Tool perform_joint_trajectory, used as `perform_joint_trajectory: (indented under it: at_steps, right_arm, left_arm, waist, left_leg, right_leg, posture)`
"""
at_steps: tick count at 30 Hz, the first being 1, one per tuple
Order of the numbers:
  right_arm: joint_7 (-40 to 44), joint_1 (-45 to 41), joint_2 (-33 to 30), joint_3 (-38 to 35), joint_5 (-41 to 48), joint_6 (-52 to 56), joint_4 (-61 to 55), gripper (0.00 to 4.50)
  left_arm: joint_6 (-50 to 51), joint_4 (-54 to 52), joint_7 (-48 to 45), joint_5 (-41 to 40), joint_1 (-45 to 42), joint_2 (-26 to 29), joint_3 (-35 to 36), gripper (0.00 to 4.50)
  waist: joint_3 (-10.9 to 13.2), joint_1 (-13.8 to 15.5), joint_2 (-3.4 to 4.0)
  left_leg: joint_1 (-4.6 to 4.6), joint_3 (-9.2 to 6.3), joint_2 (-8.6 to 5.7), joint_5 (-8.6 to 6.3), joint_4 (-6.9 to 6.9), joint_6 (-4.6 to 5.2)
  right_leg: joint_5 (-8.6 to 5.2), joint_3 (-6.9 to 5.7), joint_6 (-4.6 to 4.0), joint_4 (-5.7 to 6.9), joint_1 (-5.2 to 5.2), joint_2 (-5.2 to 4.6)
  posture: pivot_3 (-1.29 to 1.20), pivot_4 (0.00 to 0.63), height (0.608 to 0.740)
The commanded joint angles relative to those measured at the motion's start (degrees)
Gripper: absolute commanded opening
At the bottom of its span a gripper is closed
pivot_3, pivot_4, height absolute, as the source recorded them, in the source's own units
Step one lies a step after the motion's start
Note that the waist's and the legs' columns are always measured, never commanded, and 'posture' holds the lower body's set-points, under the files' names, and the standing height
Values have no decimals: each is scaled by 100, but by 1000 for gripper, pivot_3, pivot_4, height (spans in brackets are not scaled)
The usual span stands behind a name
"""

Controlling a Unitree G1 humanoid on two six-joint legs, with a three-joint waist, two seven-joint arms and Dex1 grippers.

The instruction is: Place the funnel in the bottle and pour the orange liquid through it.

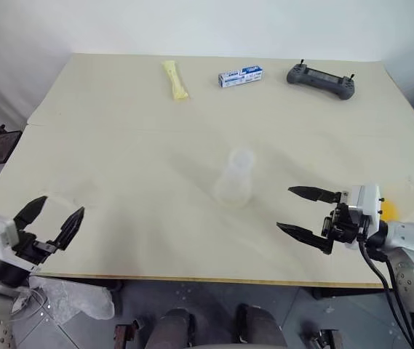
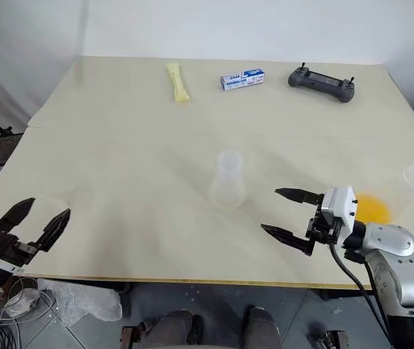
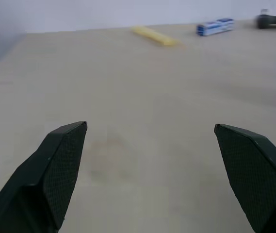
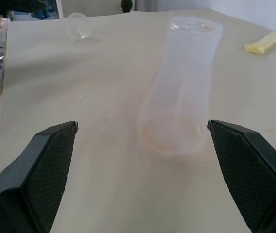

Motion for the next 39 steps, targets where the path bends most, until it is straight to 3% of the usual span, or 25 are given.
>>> perform_joint_trajectory:
  at_steps: [1,10,26,39]
  right_arm:
    - [134,-146,6,41,5,-86,89,4500]
    - [201,-82,9,-26,-56,-194,165,4500]
    - [101,149,-22,-140,-96,-324,110,4500]
    - [82,266,-69,-215,-107,-361,89,4500]
  left_arm:
    - [-223,53,929,446,-196,-89,49,4462]
    - [340,396,2593,1488,-847,-68,-599,4462]
    - [1062,1099,3215,1710,-1768,152,-1154,4462]
    - [1345,1252,3183,1648,-1907,265,-1152,212]
  waist:
    - [0,16,-1]
    - [-1,4,-1]
    - [-1,1,-2]
    - [-1,3,-2]
  left_leg:
    - [0,0,-1,0,0,1]
    - [0,1,-8,-1,-1,3]
    - [-1,2,-7,-1,-2,1]
    - [0,2,-7,-1,-2,1]
  right_leg:
    - [0,-1,0,1,0,1]
    - [1,-5,1,6,-2,12]
    - [1,-8,2,9,-6,14]
    - [1,-7,2,9,-6,14]
  posture:
    - [0,150,740]
    - [0,150,740]
    - [0,150,740]
    - [0,150,740]
